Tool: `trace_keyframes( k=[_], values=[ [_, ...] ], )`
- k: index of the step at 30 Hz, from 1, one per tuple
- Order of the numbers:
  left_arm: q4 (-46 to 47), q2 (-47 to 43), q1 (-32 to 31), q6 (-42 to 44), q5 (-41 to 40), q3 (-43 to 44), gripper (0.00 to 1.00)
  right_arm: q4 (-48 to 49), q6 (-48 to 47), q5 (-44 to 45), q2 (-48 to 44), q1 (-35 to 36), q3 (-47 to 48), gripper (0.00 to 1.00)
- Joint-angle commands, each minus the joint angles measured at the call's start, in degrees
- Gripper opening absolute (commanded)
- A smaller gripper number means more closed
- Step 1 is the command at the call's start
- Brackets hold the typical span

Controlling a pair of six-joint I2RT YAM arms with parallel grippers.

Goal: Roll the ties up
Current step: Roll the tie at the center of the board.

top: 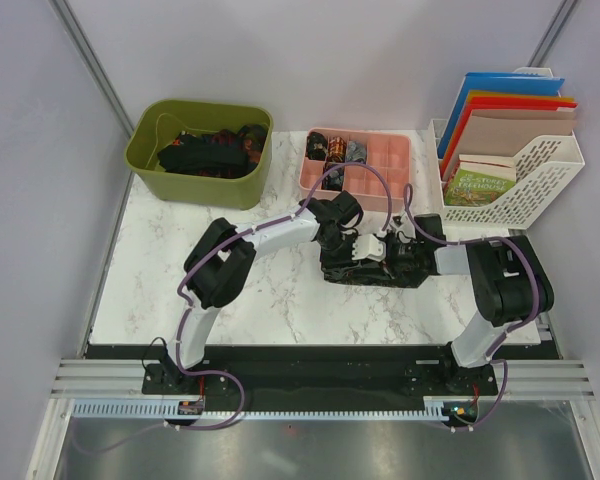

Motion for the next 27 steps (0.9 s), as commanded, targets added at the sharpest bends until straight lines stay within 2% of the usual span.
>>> trace_keyframes(
  k=[1, 4, 6, 10, 11, 13, 18, 27],
  values=[
    [-4.84, 6.84, -1.61, 2.6, -1.54, -3.88, 0.29, 10.17, 4.3, 1.31, 1.05, 1.06, -1.49, 0.45],
    [-4.93, 6.75, -1.61, 2.6, -1.63, -3.88, 0.29, 12.37, 5.71, 1.49, 1.93, 1.42, -1.76, 0.43],
    [-4.93, 6.75, -1.61, 2.69, -1.71, -3.88, 0.29, 11.5, 5.18, 1.66, 2.11, 1.5, -1.49, 0.37],
    [-4.93, 6.49, -1.52, 2.6, -1.72, -3.79, 0.31, 4.13, -1.04, 2.63, 2.28, 1.42, 0.0, 0.18],
    [-4.93, 6.4, -1.35, 2.51, -1.72, -3.79, 0.32, 0.37, -2.63, 2.89, 2.55, 1.5, 0.44, 0.1],
    [-5.01, 5.44, -1.26, 2.34, -1.45, -3.79, 0.37, -3.69, -5.79, 4.47, 3.16, 1.33, 1.67, 0.01],
    [-4.84, 1.48, -0.64, 1.2, 1.71, -3.09, 0.54, -14.86, -11.95, 8.77, 5.45, 0.8, 4.65, 0.0],
    [-1.95, -5.37, 2.43, -2.76, 7.95, -2.46, 0.71, -21.81, -17.41, 13.53, 9.05, 0.36, 8.17, 0.0]
  ],
)
